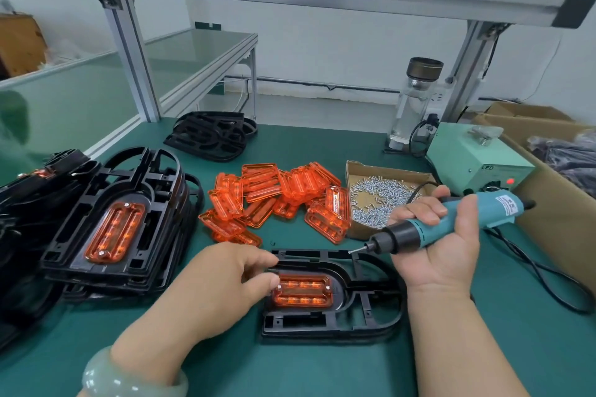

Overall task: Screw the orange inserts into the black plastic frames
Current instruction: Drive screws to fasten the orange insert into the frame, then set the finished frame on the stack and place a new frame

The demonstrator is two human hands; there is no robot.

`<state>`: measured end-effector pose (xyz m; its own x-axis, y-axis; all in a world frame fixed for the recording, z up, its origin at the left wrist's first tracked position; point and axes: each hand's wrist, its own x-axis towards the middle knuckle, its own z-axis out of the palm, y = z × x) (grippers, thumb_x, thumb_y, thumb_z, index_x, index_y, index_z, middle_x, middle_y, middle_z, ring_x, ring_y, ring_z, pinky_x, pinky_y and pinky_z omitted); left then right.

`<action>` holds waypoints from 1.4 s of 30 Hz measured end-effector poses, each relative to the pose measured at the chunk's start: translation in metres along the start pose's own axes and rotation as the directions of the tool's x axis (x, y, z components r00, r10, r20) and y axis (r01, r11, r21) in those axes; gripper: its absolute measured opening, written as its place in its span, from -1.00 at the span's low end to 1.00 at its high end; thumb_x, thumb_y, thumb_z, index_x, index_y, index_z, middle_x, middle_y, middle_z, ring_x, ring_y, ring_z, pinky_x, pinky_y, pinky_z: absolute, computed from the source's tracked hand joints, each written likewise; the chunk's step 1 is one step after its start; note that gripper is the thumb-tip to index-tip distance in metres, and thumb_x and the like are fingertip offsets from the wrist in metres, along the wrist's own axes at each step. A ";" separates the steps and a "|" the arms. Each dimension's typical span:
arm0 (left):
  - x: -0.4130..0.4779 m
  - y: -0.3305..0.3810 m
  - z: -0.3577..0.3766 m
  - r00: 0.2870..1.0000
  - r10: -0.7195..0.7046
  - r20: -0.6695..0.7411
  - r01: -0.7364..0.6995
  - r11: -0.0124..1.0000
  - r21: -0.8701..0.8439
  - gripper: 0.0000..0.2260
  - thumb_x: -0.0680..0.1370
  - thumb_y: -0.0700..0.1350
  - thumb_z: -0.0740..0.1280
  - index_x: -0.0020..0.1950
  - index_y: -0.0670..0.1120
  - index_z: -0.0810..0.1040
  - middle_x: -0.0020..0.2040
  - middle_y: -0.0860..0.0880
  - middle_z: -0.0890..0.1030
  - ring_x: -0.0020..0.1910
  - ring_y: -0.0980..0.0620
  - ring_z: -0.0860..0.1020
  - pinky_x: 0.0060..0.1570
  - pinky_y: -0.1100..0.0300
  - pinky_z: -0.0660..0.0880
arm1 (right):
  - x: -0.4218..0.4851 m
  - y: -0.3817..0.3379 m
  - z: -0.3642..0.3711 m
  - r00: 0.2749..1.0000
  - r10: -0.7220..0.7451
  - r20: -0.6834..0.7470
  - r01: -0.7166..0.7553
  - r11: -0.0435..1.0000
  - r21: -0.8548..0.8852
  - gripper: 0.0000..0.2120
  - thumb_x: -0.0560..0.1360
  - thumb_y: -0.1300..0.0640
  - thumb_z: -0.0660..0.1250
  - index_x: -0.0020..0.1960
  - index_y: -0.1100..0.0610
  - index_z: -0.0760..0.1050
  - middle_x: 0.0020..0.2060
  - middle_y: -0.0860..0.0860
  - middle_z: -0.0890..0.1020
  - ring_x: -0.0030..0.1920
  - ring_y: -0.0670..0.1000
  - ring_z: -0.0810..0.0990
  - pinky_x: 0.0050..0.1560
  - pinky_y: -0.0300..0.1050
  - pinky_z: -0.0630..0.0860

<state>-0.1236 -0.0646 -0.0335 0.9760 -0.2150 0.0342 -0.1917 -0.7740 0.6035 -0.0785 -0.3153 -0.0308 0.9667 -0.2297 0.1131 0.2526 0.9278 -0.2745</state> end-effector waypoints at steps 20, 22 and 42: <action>0.022 0.049 0.043 0.911 0.257 0.322 -0.343 0.906 0.247 -0.13 0.33 0.23 0.40 0.50 0.22 -0.04 0.52 0.10 -0.02 0.48 0.09 -0.09 0.41 0.05 -0.28 | 0.004 -0.005 -0.006 0.999 -0.020 -0.041 0.022 0.998 0.061 -0.67 0.21 -0.04 0.48 -0.13 0.05 0.46 -0.45 -0.15 0.38 -0.51 -0.19 0.41 -0.37 -0.30 0.46; 0.022 0.050 0.044 0.910 0.272 0.313 -0.352 0.906 0.235 -0.16 0.32 0.22 0.40 0.49 0.22 0.01 0.48 0.12 0.01 0.47 0.11 -0.07 0.39 0.03 -0.33 | 0.004 -0.005 -0.006 0.999 -0.018 -0.039 0.021 0.997 0.070 -0.67 0.21 -0.04 0.49 -0.14 0.06 0.47 -0.44 -0.14 0.39 -0.51 -0.18 0.41 -0.37 -0.29 0.46; 0.006 0.051 -0.021 0.903 0.119 -0.412 -0.035 0.978 0.207 -0.21 0.16 0.39 0.24 0.39 0.23 0.30 0.38 0.13 0.26 0.34 0.04 0.22 0.35 0.15 0.11 | 0.001 -0.006 -0.006 0.997 -0.020 -0.073 0.027 0.996 0.085 -0.72 0.30 -0.06 0.45 -0.13 0.05 0.46 -0.43 -0.16 0.37 -0.50 -0.20 0.39 -0.37 -0.31 0.45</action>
<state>-0.1257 -0.0927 0.0145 0.9012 -0.0410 0.4314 -0.2426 -0.8726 0.4239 -0.0786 -0.3229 -0.0344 0.9618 -0.2694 0.0482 0.2736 0.9431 -0.1889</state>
